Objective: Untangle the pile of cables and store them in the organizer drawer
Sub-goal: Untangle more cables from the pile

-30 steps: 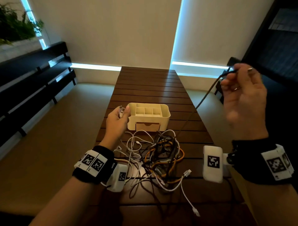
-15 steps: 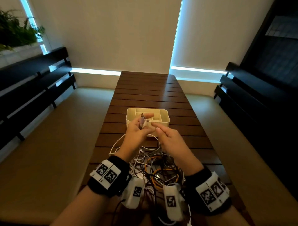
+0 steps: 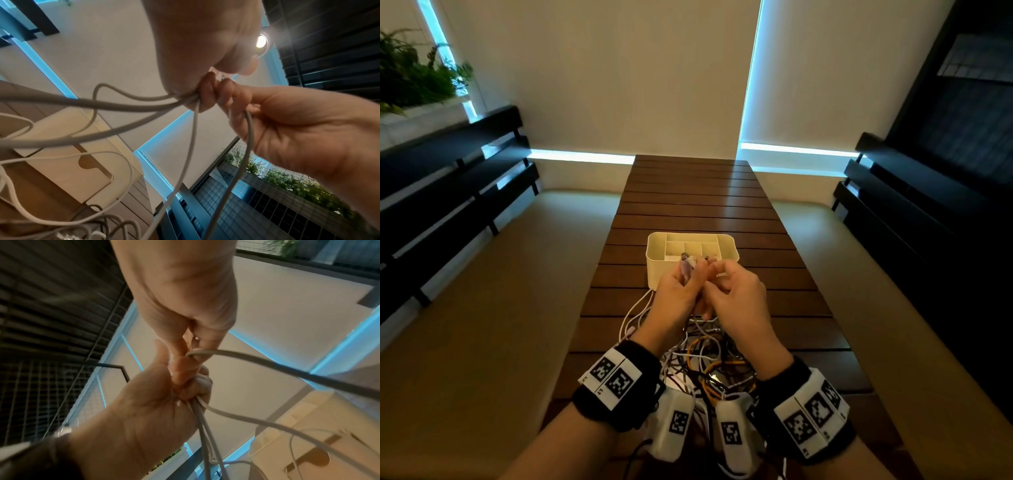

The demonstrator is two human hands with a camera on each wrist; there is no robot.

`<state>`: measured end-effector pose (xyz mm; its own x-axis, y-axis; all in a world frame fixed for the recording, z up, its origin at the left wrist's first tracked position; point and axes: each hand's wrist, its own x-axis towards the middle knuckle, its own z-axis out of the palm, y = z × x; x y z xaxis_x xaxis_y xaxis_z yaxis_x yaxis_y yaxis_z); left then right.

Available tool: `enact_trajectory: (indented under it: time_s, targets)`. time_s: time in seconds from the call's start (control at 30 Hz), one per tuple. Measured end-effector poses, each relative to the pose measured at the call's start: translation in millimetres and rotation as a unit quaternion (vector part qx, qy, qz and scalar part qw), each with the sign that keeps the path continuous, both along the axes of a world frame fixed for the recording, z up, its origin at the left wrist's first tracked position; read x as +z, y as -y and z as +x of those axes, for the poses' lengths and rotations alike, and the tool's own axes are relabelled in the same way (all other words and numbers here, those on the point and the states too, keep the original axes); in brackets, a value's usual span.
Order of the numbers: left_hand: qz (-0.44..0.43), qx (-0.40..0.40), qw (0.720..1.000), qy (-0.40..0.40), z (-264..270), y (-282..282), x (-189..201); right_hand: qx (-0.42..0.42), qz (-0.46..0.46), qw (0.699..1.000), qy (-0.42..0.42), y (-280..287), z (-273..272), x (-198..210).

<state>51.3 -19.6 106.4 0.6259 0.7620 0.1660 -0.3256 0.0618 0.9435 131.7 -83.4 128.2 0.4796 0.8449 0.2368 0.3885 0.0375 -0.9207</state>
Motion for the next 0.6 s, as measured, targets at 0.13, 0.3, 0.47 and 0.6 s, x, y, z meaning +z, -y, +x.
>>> enact_trajectory:
  time_s: [0.13, 0.3, 0.47, 0.6]
  targets:
    - [-0.015, 0.042, 0.999, -0.016, 4.8, -2.0, -2.1, -0.059, 0.024, 0.993, 0.096, -1.9, -8.0, -3.8]
    - [-0.049, 0.169, 0.984, -0.004, 0.6, -10.0, 20.7, -0.041, -0.005, 0.994, 0.099, 2.0, -1.5, -3.8]
    - [-0.068, 0.315, 0.938, 0.13, -39.8, -49.7, 58.0, 0.199, -0.125, 0.972, 0.021, 22.1, 45.5, -23.3]
    - [-0.04, 0.348, 0.917, 0.19, -61.9, -64.8, 75.8, 0.251, -0.189, 0.949, 0.017, 25.0, 81.1, -46.9]
